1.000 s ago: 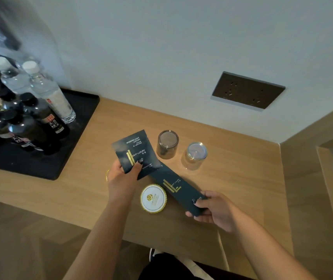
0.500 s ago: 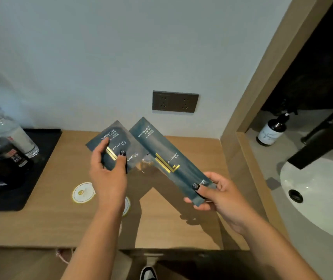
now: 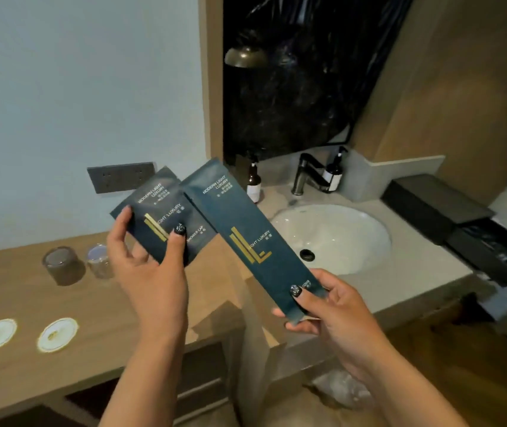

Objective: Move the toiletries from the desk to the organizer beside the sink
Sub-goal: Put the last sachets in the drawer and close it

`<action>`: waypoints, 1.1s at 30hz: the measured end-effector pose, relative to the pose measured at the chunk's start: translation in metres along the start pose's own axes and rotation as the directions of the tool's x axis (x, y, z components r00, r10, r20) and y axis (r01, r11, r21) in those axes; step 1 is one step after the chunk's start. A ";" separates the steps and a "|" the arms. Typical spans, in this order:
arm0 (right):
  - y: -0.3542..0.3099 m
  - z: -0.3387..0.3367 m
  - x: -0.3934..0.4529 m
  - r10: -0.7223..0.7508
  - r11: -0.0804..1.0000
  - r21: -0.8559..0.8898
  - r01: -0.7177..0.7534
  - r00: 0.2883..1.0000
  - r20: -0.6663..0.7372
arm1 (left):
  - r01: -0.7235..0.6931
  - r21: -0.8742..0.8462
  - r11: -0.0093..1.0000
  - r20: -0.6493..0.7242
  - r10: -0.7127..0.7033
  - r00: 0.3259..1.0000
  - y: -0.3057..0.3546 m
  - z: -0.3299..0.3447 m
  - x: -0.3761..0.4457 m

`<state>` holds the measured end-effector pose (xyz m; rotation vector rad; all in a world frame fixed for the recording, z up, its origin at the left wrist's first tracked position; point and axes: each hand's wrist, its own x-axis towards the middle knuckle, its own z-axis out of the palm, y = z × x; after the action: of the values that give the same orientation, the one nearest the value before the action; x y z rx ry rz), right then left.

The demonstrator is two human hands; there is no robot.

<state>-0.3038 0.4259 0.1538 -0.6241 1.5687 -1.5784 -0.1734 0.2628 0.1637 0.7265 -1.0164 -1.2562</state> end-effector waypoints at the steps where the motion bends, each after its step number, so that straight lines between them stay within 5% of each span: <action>1: -0.003 -0.008 -0.008 -0.004 1.000 0.014 0.004 1.000 -0.016 | 0.009 0.006 1.000 0.050 -0.009 0.999 0.000 0.008 -0.011; 8: -0.013 -0.096 -0.093 -0.059 0.987 0.128 0.095 0.964 -0.260 | 0.117 0.061 0.991 0.394 -0.131 0.909 0.007 0.104 -0.108; 15: 0.002 -0.153 -0.160 -0.025 0.975 0.180 0.129 0.870 -0.492 | 0.298 0.063 0.953 0.694 -0.256 0.673 0.000 0.174 -0.195; 23: 0.007 -0.213 -0.185 0.003 0.903 0.238 0.358 0.547 -0.837 | 0.339 0.097 0.936 0.759 -0.290 0.583 -0.027 0.223 -0.229; 29: -0.001 -0.251 -0.153 -0.005 0.933 0.201 0.299 0.569 -0.822 | 0.324 0.116 0.939 0.813 -0.277 0.512 -0.066 0.278 -0.232; 33: -0.013 -0.281 -0.107 0.029 0.953 0.208 0.222 0.614 -0.789 | 0.428 0.211 0.879 0.817 -0.399 0.416 -0.090 0.331 -0.219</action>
<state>-0.4752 0.6736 0.1566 0.2313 1.8538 -2.3009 -0.5121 0.4879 0.1707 0.2884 -1.6653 -2.1858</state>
